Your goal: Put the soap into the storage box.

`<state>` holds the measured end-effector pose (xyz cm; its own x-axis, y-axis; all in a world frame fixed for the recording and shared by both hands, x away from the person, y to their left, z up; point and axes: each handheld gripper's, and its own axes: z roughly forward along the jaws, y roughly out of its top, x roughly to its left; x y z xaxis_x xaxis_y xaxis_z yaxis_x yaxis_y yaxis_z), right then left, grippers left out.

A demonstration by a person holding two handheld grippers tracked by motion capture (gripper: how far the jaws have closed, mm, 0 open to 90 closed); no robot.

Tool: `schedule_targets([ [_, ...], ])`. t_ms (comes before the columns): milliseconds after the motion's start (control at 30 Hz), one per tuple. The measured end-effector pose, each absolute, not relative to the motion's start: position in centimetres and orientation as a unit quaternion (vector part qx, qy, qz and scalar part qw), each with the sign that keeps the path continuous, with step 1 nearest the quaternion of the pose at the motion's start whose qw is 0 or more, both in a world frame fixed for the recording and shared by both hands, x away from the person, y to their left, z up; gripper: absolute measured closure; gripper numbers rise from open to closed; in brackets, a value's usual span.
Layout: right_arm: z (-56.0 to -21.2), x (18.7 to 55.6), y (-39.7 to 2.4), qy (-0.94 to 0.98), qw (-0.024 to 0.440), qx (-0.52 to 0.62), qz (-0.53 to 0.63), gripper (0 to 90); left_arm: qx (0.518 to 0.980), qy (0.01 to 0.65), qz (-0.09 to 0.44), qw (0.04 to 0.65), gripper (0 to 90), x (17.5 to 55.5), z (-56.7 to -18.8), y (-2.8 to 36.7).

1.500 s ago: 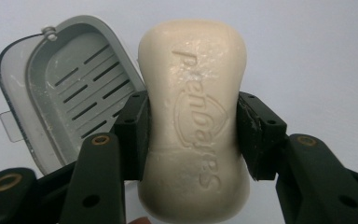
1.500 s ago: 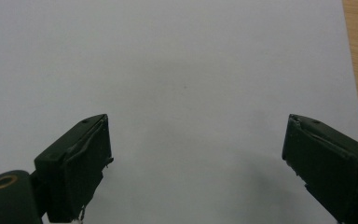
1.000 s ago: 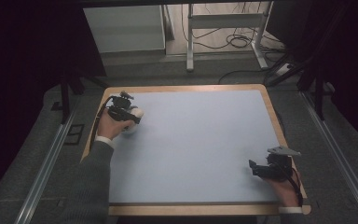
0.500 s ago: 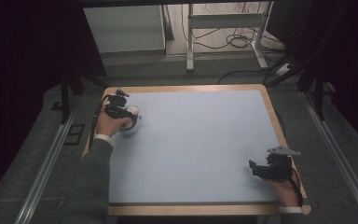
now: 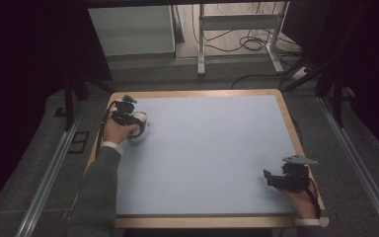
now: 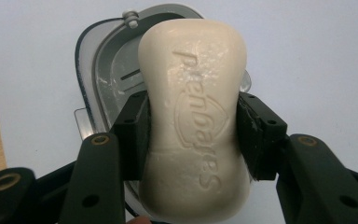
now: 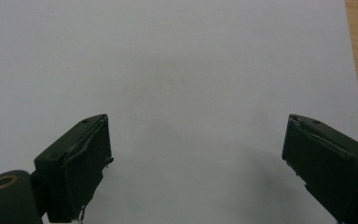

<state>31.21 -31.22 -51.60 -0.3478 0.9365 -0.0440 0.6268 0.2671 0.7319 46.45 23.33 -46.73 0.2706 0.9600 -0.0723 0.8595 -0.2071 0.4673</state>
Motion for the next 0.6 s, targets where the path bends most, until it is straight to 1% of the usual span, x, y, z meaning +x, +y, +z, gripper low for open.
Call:
schedule_targets([
  [133,-51.6,31.2,-31.2,0.758,0.245,0.516,0.316,7.6,0.76,0.589,0.128,0.244,45.5,46.1,-45.9,23.3],
  [267,-51.6,31.2,-31.1,0.759,0.245,0.514,0.316,7.6,0.762,0.579,0.137,0.257,41.4,45.4,-44.8,23.0],
  [433,-51.6,31.2,-31.2,0.758,0.245,0.515,0.316,7.6,0.773,0.551,0.139,0.281,37.5,44.2,-43.8,22.0],
  [600,-51.6,31.2,-31.2,0.758,0.246,0.515,0.315,7.6,0.787,0.521,0.139,0.299,34.3,42.7,-43.7,20.9],
])
